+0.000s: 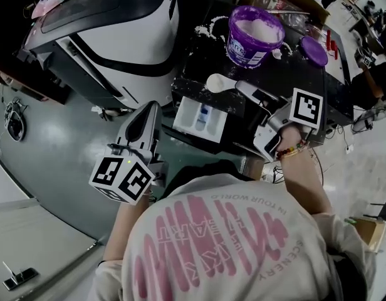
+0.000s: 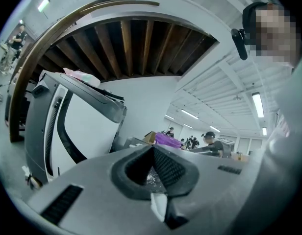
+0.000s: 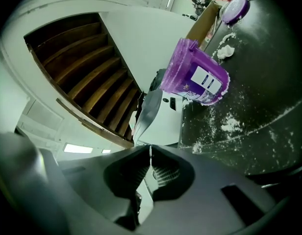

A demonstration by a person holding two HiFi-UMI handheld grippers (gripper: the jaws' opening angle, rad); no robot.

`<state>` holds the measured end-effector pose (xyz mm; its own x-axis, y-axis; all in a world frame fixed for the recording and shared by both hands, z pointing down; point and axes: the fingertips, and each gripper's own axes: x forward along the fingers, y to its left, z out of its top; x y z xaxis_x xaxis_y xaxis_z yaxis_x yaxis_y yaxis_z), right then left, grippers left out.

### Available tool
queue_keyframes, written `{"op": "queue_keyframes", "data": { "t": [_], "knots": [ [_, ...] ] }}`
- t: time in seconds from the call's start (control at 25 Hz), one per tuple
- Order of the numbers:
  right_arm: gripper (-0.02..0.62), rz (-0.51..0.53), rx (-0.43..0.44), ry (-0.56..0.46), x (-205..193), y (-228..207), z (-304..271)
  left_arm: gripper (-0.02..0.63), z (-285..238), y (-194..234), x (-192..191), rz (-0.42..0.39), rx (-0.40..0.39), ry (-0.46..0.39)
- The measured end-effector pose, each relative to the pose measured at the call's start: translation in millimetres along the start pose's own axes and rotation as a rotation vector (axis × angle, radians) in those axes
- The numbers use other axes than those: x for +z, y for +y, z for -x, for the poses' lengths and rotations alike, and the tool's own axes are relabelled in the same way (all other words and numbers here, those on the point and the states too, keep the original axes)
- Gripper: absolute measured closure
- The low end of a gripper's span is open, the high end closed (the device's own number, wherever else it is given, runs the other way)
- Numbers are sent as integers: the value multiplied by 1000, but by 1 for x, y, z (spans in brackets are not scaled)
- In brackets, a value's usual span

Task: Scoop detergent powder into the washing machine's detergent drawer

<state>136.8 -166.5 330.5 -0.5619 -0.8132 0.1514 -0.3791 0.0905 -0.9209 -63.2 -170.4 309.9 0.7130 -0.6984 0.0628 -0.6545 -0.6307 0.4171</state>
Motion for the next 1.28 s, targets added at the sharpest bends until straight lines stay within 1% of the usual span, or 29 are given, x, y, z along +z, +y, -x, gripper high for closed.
{"op": "queue_keyframes", "data": {
  "t": [0.12,0.28,0.44,0.64,0.84,0.96,1.12,1.28],
  "knots": [
    [590,-11,-18,-8,-11,-5,-4,604,3,7,-1,5,-15,9],
    [590,-38,-63,6,-31,-21,-6,604,6,15,-8,14,-36,35],
    [589,-41,-95,-9,-42,-29,-8,604,10,27,-8,28,-38,25],
    [589,-66,-106,-24,-61,-30,-11,604,15,31,-20,50,-71,70],
    [589,-58,-131,-31,-79,-32,-16,604,20,35,-30,42,-101,108],
    [589,-54,-158,-31,-90,-38,-17,604,25,42,-34,51,-105,113],
    [589,-47,-204,-30,-102,-47,-17,604,33,52,-41,70,-90,113],
    [589,-13,-243,-22,-108,-53,-18,604,38,56,-49,89,-81,122]
  ]
}}
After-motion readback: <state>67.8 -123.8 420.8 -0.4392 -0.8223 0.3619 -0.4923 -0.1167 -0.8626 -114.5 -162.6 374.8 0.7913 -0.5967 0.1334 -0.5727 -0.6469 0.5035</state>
